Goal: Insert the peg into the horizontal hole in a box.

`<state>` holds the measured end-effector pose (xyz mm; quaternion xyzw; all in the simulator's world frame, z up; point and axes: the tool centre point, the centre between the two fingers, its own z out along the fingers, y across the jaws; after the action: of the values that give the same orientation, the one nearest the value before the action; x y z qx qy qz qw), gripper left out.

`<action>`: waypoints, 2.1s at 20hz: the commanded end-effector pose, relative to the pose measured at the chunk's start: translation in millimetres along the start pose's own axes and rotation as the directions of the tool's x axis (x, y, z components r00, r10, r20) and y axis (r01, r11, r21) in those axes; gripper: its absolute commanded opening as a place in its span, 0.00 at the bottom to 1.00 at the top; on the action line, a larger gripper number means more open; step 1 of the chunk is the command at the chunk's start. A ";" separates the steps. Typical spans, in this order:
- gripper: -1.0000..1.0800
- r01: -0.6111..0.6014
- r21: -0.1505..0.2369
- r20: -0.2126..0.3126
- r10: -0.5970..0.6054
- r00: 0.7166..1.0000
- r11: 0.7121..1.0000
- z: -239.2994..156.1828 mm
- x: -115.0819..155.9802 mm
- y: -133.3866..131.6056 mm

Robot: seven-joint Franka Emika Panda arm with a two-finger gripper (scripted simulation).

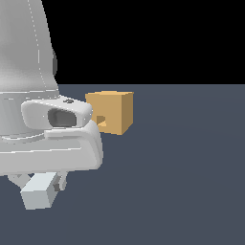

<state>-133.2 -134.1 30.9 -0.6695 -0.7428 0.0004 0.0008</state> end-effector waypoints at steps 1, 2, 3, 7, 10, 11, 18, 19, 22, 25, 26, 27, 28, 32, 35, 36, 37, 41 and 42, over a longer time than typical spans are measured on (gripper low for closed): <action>0.00 -0.044 -0.002 0.001 0.044 0.999 0.999 -2.3 16.3 -2.5; 0.00 -0.060 -0.002 0.001 0.060 0.998 0.998 -2.9 22.6 -3.4; 0.00 -0.076 -0.002 0.000 0.076 0.997 0.997 -3.5 29.0 -4.1; 0.00 -0.139 -0.002 0.000 0.139 0.990 0.990 -5.9 53.7 -5.6; 0.00 -0.184 -0.002 0.000 0.184 0.983 0.983 -7.6 71.8 -5.6; 0.00 -0.199 -0.002 0.000 0.199 0.980 0.980 -8.1 77.8 -5.4; 0.00 -0.298 -0.002 0.000 0.298 0.955 0.955 -12.1 118.4 -1.0; 0.00 -0.311 -0.002 0.000 0.311 0.950 0.950 -12.6 124.0 0.0; 0.00 -0.348 -0.002 0.000 0.348 0.937 0.937 -14.1 139.4 3.3; 0.00 -0.379 -0.002 0.000 0.379 0.926 0.926 -15.4 152.0 6.8; 0.00 -0.387 -0.002 0.000 0.387 0.922 0.922 -15.7 155.7 8.0; 0.00 -0.395 -0.002 0.000 0.395 0.918 0.918 -16.1 159.1 9.1; 0.00 -0.403 -0.002 0.000 0.403 0.915 0.915 -16.4 162.2 10.1; 0.00 -0.426 -0.002 0.000 0.426 0.905 0.905 -17.4 171.7 13.7; 0.00 -0.436 -0.002 0.000 0.436 0.900 0.900 -17.8 175.9 15.7; 0.00 -0.438 -0.002 0.000 0.438 0.899 0.899 -17.9 176.7 16.2; 0.00 -0.440 -0.002 0.000 0.440 0.898 0.898 -17.9 177.2 16.6; 0.00 -0.441 -0.002 0.000 0.441 0.898 0.898 -18.0 177.6 17.0; 0.00 -0.441 -0.002 0.000 0.441 0.898 0.898 -18.0 177.6 17.0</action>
<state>-135.4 44.2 48.3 -0.8199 -0.5725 0.0008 0.0004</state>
